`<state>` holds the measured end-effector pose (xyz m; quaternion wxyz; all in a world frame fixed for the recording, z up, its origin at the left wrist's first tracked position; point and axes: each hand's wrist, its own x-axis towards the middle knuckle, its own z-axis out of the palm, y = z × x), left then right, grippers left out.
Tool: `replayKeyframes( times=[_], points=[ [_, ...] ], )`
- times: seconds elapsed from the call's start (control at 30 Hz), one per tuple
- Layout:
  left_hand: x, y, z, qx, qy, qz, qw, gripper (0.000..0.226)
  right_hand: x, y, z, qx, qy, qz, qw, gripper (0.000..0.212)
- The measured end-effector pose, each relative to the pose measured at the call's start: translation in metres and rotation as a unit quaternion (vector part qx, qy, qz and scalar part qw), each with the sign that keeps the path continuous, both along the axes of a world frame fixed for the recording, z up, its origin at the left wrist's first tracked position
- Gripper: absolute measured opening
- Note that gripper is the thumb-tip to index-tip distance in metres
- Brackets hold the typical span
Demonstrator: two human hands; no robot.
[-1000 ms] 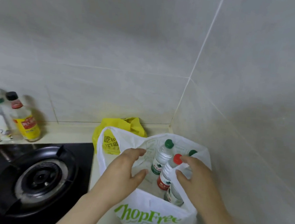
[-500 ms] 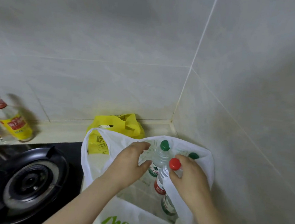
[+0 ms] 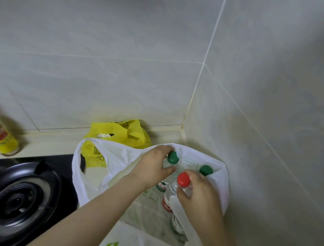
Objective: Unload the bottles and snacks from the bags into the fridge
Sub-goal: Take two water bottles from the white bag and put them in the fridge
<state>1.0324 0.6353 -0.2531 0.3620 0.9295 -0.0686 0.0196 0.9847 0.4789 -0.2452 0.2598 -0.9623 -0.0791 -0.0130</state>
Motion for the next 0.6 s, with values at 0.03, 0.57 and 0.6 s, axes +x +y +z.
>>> replayKeyframes(
  times=[0.03,0.57,0.6],
  points=[
    [0.002,-0.001,0.000,0.002,-0.006,-0.001,1.000,0.035,0.000,0.000,-0.001,0.003,-0.002,-0.002,1.000,0.027],
    [-0.065,0.050,0.007,-0.037,-0.078,0.075,0.993,0.029,-0.008,0.013,0.015,-0.013,-0.002,0.069,0.998,0.016],
    [-0.072,0.055,0.008,-0.033,-0.075,0.076,0.994,0.030,-0.010,0.017,0.016,-0.015,-0.008,0.076,0.997,0.014]
  ],
)
